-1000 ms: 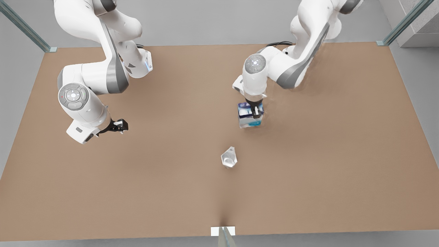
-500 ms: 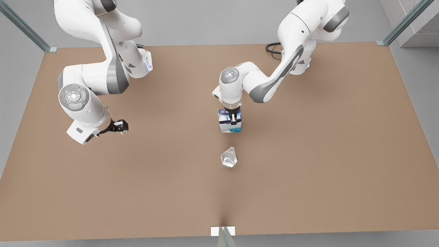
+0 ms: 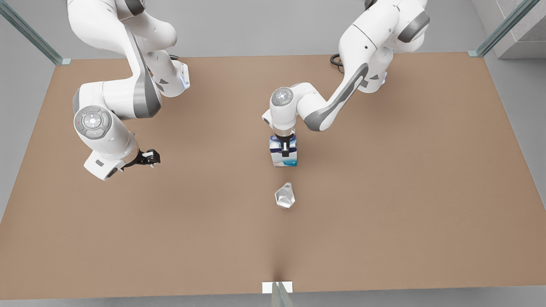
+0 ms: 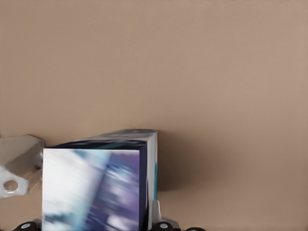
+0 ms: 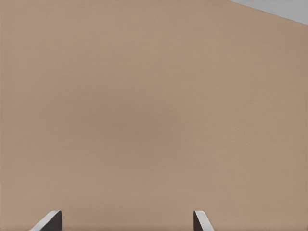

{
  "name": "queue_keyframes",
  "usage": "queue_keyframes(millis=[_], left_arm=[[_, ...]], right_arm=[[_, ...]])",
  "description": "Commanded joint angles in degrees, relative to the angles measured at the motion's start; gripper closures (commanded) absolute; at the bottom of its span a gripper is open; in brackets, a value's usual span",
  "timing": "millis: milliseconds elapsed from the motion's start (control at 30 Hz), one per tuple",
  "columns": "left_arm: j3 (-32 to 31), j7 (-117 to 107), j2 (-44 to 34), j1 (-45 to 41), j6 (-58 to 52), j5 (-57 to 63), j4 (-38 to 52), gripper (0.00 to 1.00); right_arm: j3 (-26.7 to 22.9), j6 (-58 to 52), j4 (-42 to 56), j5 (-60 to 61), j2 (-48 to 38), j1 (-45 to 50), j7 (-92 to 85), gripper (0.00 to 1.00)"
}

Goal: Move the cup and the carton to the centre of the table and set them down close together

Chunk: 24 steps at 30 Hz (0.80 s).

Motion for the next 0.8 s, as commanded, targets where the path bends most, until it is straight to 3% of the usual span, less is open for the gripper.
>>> queue_keyframes(millis=[0, 767], left_arm=[[0.0, 0.0, 0.0, 0.0, 0.0, -0.3, 0.0, 0.0], [0.3, 0.3, -0.9, 1.4, -2.0, -1.4, 4.1, 0.0]], right_arm=[[0.0, 0.0, 0.0, 0.0, -0.1, 0.0, 0.0, 0.0], [0.0, -0.1, 0.0, 0.0, -0.1, 0.0, 0.0, 0.0]])
